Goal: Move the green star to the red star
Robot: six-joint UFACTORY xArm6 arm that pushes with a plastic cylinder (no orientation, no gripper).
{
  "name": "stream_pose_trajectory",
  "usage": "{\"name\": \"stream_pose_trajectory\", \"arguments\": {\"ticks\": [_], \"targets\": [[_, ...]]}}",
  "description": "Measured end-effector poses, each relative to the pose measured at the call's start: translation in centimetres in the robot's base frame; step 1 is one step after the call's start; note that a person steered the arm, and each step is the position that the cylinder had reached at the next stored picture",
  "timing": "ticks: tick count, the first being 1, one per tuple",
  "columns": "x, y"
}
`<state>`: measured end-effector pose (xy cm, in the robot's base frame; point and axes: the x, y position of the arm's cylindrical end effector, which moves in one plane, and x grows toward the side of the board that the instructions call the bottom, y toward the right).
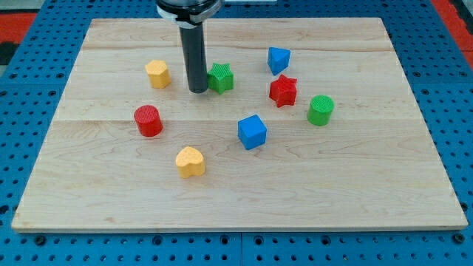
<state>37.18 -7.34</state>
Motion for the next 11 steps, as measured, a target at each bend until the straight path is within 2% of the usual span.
{"name": "stream_pose_trajectory", "arguments": {"ticks": [2, 5, 9, 11], "targets": [[-3.4, 0.8], [-0.3, 5.9], [0.0, 14.1], [-0.9, 11.2]]}}
